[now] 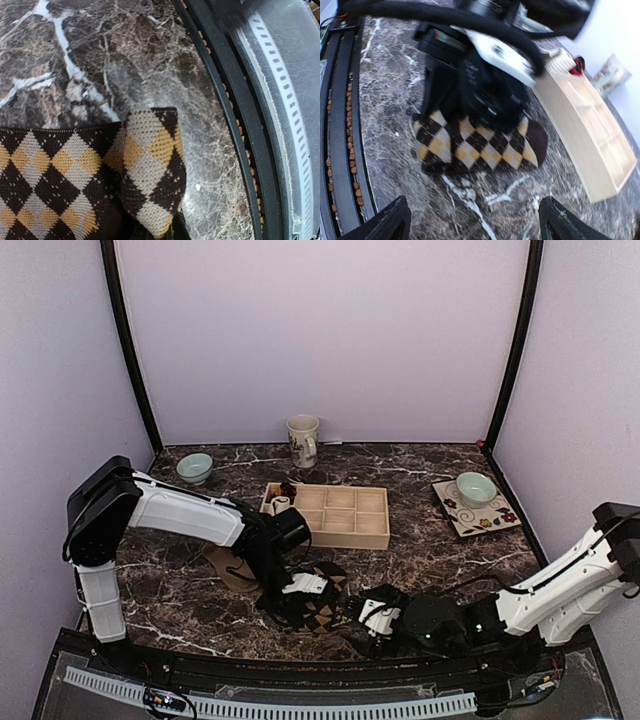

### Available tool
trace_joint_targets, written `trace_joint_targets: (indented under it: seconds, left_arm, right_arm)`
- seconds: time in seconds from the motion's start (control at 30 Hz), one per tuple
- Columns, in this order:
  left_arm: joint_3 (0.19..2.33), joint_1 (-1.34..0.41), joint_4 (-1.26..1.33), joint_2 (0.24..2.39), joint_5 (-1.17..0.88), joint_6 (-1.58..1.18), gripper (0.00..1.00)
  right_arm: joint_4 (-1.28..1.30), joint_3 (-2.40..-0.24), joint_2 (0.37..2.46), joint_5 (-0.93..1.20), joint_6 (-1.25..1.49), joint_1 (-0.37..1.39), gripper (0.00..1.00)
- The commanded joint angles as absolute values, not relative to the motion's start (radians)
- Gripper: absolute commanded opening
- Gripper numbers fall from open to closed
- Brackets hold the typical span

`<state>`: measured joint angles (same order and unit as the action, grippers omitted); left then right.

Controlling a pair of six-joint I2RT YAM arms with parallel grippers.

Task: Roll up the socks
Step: Roll the sock at the center of the board.

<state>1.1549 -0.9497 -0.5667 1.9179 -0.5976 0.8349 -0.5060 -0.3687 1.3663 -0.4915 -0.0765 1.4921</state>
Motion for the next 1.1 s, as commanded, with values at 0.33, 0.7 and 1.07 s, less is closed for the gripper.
trace_joint_targets:
  seconds: [0.33,0.7,1.07]
  left_arm:
    - [1.196,-0.95,-0.774,2.09,-0.585,0.902,0.0]
    - [1.209,-0.946,-0.789,2.116,-0.592,0.909,0.0]
    - [1.218,-0.946,-0.808,2.118,-0.587,0.922,0.01]
  right_arm:
    - [-0.619,-0.602,1.724,-0.367,-0.505,1.533,0.68]
    - [-0.679,-0.641,1.826,-0.32,-0.514,1.502,0.6]
    - [-0.595,-0.674,1.865,-0.253,-0.414,1.434,0.34]
